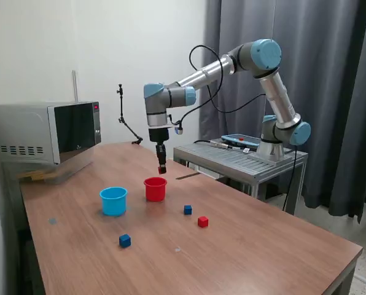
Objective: Place red objects in the red bin, and blue objects in the blue bin.
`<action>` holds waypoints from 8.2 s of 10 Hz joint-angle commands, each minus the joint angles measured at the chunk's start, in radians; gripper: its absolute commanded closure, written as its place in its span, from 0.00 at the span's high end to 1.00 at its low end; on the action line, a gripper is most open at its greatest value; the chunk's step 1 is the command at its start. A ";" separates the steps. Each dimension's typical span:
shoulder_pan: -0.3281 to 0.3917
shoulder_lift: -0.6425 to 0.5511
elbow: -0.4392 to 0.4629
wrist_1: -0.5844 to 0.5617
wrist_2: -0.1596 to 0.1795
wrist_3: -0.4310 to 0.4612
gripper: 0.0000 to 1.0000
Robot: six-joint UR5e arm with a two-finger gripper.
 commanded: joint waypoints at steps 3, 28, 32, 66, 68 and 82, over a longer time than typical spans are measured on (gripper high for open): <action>-0.021 0.049 -0.004 -0.017 0.000 0.000 0.00; 0.256 0.030 -0.024 -0.116 -0.030 0.100 1.00; 0.324 0.026 -0.016 -0.115 -0.030 0.100 1.00; 0.339 0.148 0.088 -0.290 0.041 -0.189 1.00; 0.338 0.148 0.091 -0.290 0.041 -0.192 1.00; 0.246 0.052 0.105 -0.307 -0.040 -0.200 0.00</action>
